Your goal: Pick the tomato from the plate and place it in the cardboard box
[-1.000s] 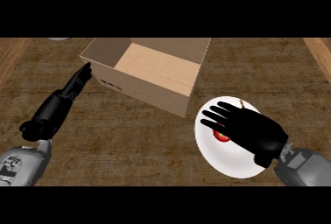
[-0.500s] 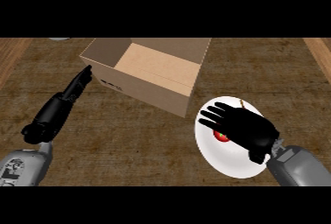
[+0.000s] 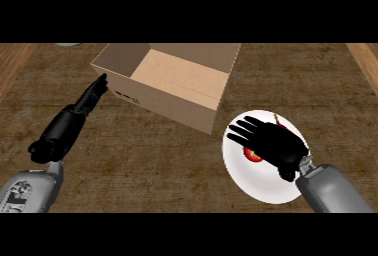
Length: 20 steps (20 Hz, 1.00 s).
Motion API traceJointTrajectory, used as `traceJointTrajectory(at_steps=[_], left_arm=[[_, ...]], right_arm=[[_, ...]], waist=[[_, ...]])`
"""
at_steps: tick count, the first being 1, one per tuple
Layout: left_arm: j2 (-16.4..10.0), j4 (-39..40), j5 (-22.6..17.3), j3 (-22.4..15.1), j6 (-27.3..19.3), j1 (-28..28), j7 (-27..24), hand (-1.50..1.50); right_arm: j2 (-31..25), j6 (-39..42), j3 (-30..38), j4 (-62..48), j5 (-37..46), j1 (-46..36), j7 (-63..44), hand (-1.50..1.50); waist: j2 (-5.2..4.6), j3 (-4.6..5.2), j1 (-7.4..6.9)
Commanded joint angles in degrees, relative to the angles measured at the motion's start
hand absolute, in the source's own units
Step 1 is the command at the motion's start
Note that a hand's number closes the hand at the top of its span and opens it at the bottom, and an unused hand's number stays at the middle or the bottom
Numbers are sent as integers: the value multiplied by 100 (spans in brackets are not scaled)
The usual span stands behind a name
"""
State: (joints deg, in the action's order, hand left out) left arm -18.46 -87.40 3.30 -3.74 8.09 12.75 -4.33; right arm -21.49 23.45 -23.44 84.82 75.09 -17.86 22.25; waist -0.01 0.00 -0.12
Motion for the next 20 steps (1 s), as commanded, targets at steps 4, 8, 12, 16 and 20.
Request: traceJointTrajectory(at_steps=[4,8,12,16,20], left_arm=[[-36,-5,2,364,370,25,-15,0],[318,-201,261,128,154,-127,179,0],[217,-137,212,277,272,25,173,0],[333,-406,327,193,273,-271,89,0],[252,-227,282,368,406,-87,26,0]], right_arm=[[214,-185,337,-669,281,-194,273,-150],[163,-554,452,-1454,377,-531,846,-150],[169,-1204,163,-947,400,-25,1233,150],[591,-1404,329,-1280,408,-446,1284,150],[740,-2750,363,-1984,579,-185,1561,150]], waist=[[1,1,-2],[-3,-1,-15],[3,-1,18],[4,-1,-17],[-9,-2,-21]])
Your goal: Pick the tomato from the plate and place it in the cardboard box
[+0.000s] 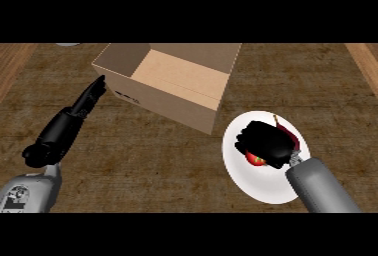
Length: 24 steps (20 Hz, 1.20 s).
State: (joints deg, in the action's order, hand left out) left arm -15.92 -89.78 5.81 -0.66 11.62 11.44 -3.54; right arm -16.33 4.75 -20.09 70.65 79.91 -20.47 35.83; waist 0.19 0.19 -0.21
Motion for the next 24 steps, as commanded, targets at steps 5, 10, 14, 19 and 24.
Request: traceJointTrajectory(at_steps=[5,10,14,19,24], left_arm=[[93,132,33,-217,167,384,-61,0],[268,202,69,-430,204,555,2,0],[325,258,64,-481,233,656,19,0],[377,504,170,-480,148,670,-166,0],[275,621,131,-328,170,769,-53,0]], right_arm=[[1595,959,-1113,-119,-675,-682,-2143,150],[1621,715,-1501,48,-1683,-1407,-3218,150],[1628,205,-1872,114,-2136,-2233,-4023,150],[1632,-292,-2125,220,-2964,-3196,-5142,150],[1632,-1140,-1710,293,-3430,-3783,-6666,150]], waist=[[-150,-25,-592],[-160,-31,-885],[-147,-19,-991],[-121,-4,-841],[-84,-2,-721]])
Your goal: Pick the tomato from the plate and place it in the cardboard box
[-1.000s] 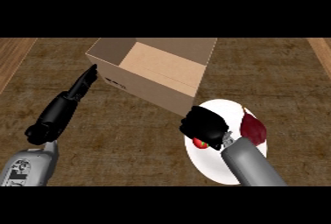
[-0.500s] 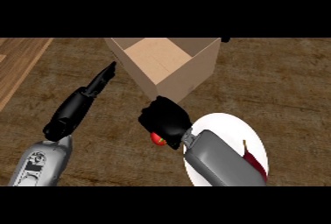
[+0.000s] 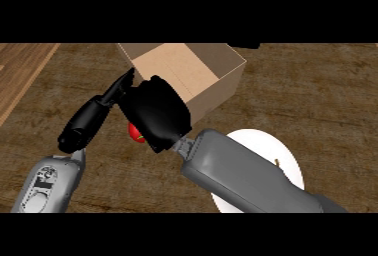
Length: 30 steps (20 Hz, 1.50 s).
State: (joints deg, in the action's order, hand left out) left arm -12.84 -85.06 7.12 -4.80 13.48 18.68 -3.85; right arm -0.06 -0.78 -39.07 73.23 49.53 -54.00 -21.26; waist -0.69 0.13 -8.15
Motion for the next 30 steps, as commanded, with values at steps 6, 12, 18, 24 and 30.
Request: traceJointTrajectory(at_steps=[6,12,18,24,30], left_arm=[[-79,-106,-31,136,-14,-56,77,0],[-123,-13,-58,308,-57,-88,-61,0],[-55,-164,66,212,-127,-94,78,0],[-8,-67,98,216,-154,-96,5,0],[-58,-374,128,228,-159,-430,-76,0]], right_arm=[[6,-1330,429,-922,-819,-1592,-2264,150],[6,-1862,900,-2380,-1336,-2528,-2182,150],[6,-1591,824,-3883,-1496,-2677,-1216,150],[5,-211,1170,-4775,-2122,-2877,-809,150],[-177,566,1327,-5755,-2049,-2957,-30,150]], waist=[[25,6,101],[-31,6,278],[-54,1,381],[-74,1,415],[-68,-2,427]])
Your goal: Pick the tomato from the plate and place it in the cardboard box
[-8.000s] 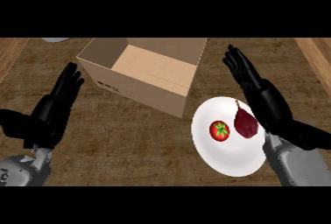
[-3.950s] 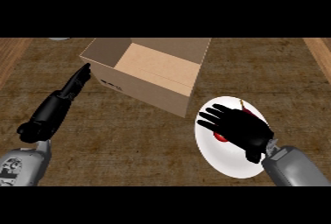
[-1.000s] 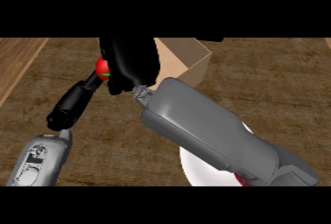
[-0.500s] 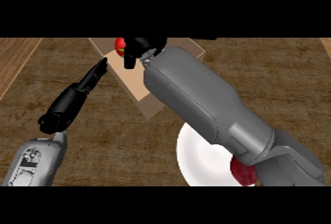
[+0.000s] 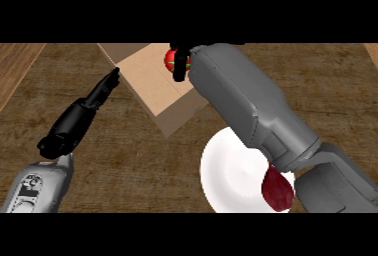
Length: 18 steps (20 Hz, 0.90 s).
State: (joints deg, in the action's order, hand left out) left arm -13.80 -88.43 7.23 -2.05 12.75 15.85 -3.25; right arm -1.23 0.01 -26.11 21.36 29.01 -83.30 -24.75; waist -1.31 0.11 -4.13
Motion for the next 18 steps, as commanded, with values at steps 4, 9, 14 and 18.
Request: traceJointTrajectory(at_steps=[4,9,14,18], left_arm=[[-12,159,-5,100,10,121,6,0],[59,-166,-52,45,17,58,297,0],[-4,-15,-31,117,16,-64,41,0],[77,63,111,60,-116,-226,-161,0]], right_arm=[[75,1047,276,-791,-219,-89,820,-150],[10,894,544,-768,-367,-58,1822,-150],[-79,-486,1974,-53,-1626,149,2517,-150],[-147,-832,3055,80,-2592,291,2638,-150]], waist=[[5,-4,90],[17,-11,50],[23,-38,109],[30,-24,172]])
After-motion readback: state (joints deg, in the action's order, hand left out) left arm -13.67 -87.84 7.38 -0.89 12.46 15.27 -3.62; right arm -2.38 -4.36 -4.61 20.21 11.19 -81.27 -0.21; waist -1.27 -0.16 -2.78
